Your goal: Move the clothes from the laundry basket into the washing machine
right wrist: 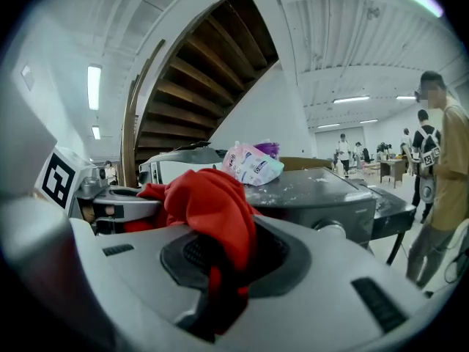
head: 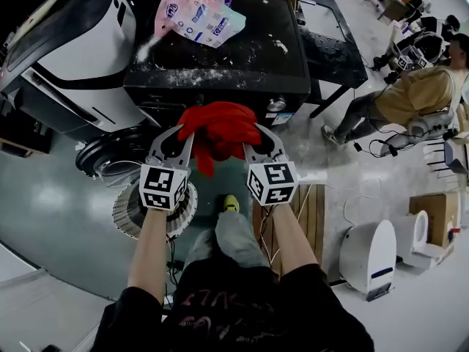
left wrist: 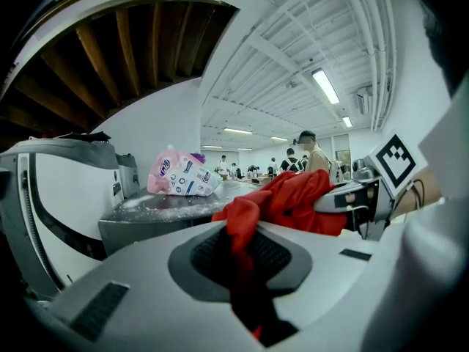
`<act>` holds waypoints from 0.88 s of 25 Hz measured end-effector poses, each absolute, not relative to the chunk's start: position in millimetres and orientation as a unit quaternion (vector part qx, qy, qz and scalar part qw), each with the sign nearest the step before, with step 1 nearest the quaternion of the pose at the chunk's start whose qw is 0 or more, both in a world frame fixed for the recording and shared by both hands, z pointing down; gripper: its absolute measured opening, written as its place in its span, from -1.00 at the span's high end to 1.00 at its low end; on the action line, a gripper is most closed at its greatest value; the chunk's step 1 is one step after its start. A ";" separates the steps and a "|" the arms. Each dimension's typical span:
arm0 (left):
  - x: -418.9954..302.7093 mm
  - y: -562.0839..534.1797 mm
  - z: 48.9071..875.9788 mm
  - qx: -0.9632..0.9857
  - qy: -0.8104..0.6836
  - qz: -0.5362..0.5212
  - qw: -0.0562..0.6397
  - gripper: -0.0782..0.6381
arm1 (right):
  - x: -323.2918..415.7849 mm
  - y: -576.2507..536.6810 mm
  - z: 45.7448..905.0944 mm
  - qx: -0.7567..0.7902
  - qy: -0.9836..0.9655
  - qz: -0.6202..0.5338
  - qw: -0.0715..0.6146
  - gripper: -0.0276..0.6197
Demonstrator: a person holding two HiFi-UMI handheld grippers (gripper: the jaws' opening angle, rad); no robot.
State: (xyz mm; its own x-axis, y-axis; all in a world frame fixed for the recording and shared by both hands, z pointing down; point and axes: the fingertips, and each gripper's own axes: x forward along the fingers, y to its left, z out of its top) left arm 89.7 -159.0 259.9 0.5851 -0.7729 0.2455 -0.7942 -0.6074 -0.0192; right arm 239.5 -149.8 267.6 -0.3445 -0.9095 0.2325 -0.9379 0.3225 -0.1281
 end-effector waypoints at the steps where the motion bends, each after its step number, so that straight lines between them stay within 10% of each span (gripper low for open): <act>1: 88.6 -162.6 267.4 0.888 -0.444 0.110 0.050 0.61 | 238.5 -154.0 275.6 0.566 -0.813 0.122 0.060 0.67; 22: 79.7 -220.6 456.6 0.869 -0.486 0.049 0.075 0.61 | 230.1 -213.2 464.4 0.556 -0.820 0.132 0.040 0.67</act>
